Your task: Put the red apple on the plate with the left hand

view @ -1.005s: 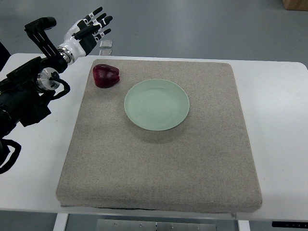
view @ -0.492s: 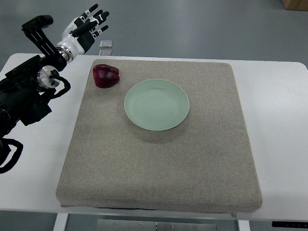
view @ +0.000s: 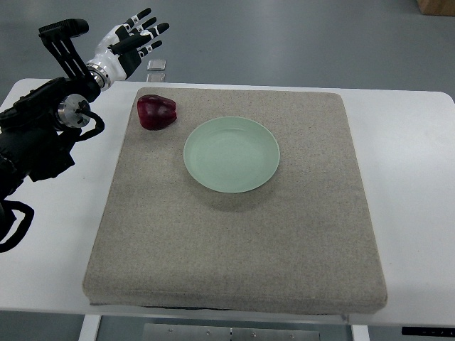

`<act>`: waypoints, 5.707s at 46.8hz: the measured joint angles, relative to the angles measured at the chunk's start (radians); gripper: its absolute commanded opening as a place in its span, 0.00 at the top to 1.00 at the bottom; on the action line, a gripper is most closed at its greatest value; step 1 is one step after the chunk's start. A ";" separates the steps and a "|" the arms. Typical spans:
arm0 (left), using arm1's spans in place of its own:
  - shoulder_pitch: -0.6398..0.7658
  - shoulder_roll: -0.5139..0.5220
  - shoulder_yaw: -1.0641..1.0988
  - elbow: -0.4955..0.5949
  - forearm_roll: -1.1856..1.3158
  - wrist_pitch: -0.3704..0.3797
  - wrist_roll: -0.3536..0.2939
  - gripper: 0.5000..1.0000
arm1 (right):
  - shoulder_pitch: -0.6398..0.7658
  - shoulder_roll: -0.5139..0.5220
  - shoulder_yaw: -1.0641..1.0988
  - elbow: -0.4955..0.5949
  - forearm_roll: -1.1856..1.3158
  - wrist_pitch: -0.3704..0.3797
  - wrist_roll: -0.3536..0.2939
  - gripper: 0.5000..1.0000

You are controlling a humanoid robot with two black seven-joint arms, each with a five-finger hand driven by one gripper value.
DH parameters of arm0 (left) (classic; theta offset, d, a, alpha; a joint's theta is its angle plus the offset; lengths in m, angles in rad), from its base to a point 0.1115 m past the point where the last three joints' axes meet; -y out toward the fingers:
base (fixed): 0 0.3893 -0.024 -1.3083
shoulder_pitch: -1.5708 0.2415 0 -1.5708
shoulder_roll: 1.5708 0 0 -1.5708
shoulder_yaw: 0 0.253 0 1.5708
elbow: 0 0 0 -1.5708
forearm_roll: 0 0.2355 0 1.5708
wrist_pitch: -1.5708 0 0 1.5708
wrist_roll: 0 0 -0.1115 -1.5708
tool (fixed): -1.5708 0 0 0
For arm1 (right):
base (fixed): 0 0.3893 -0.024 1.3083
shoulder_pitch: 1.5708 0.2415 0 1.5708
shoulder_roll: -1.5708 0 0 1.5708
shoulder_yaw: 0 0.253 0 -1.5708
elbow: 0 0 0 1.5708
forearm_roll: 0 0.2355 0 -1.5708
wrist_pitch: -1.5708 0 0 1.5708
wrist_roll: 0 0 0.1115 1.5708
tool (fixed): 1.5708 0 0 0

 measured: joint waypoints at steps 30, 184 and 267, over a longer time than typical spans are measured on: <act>-0.036 0.017 0.000 -0.064 0.658 0.000 0.003 0.10 | 0.000 0.000 0.000 0.000 0.000 0.000 0.000 0.14; -0.075 0.079 0.192 -0.141 1.378 0.034 -0.003 0.62 | 0.000 0.000 0.000 0.000 0.000 0.000 0.000 0.14; -0.101 0.074 0.216 -0.031 1.334 -0.054 -0.009 0.07 | 0.000 0.000 0.000 0.000 0.000 0.000 0.000 0.14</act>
